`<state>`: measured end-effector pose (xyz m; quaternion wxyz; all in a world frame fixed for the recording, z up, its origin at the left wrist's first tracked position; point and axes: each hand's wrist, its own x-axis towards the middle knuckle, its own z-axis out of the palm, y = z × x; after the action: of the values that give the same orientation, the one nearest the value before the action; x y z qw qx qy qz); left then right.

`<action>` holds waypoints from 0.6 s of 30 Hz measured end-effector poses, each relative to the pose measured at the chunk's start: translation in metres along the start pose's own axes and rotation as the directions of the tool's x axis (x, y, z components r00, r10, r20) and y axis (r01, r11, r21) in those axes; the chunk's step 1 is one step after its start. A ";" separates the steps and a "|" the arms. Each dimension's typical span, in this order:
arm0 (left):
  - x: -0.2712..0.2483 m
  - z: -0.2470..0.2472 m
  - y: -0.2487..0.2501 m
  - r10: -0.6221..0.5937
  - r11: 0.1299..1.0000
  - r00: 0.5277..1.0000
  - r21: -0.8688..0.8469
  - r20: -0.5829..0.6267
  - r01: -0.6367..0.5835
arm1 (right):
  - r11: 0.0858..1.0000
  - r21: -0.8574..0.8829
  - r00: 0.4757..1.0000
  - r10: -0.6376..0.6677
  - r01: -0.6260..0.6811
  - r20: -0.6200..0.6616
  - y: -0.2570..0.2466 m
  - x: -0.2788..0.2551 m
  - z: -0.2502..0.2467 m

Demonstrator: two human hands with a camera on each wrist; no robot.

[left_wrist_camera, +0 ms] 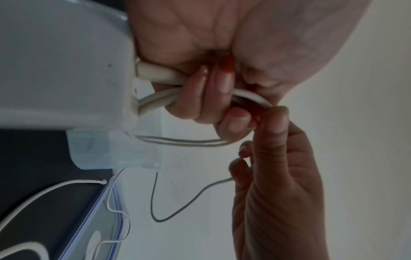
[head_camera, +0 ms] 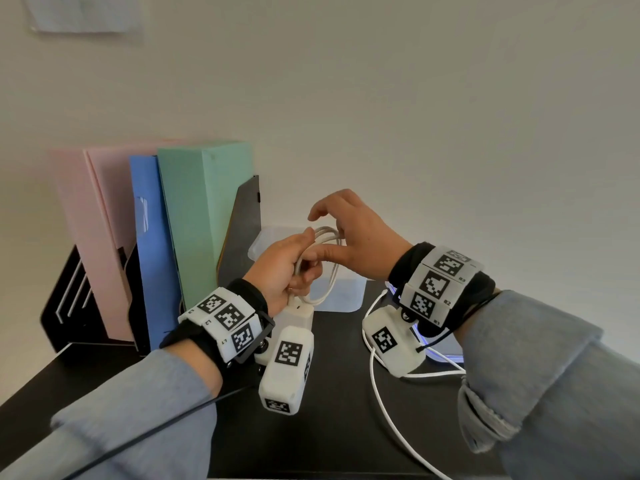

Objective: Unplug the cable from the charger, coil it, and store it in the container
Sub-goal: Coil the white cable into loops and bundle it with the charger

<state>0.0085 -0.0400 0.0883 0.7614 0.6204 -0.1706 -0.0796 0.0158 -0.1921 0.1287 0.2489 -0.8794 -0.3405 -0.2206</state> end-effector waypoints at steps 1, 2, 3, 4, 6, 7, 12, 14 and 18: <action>0.000 0.000 0.000 -0.002 1.000 1.000 -0.007 0.005 0.002 | 1.000 -0.010 1.000 0.002 -0.002 0.014 0.001 0.000 0.000; 0.000 -0.001 0.001 -0.003 1.000 1.000 -0.012 0.010 0.003 | 1.000 -0.019 1.000 0.000 0.001 0.032 0.002 0.001 0.000; 0.000 -0.002 0.001 -0.004 1.000 1.000 -0.016 0.017 0.004 | 1.000 -0.021 0.999 -0.005 0.006 0.051 0.003 0.001 0.001; 0.000 -0.002 0.001 -0.007 1.000 1.000 -0.020 0.025 0.008 | 1.000 -0.018 0.998 -0.007 0.008 0.068 0.003 0.001 0.002; 0.000 -0.004 0.001 -0.023 0.999 0.999 -0.035 0.042 0.024 | 1.000 -0.021 0.997 -0.003 0.004 0.080 0.003 0.000 0.003; 0.000 -0.004 0.001 -0.031 0.999 0.998 -0.032 0.048 0.032 | 1.000 -0.023 0.997 0.009 -0.007 0.083 0.003 -0.001 0.003; 0.000 -0.004 0.001 -0.016 0.999 0.997 0.046 0.069 0.013 | 0.995 0.017 0.990 0.097 -0.099 0.105 0.005 -0.002 0.005; 0.000 -0.004 0.001 -0.011 0.999 0.997 0.032 0.077 0.008 | 0.992 0.060 0.988 0.109 -0.116 0.106 0.006 -0.003 0.005; -0.001 -0.009 0.003 -0.020 0.995 0.998 -0.095 0.058 0.025 | 0.972 0.183 0.987 0.136 -0.149 0.085 0.013 -0.005 0.000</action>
<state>0.0104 -0.0306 0.0893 0.7841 0.5825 -0.1812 -0.1141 0.0214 -0.2028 0.1218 0.3338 -0.8815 -0.3045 -0.1372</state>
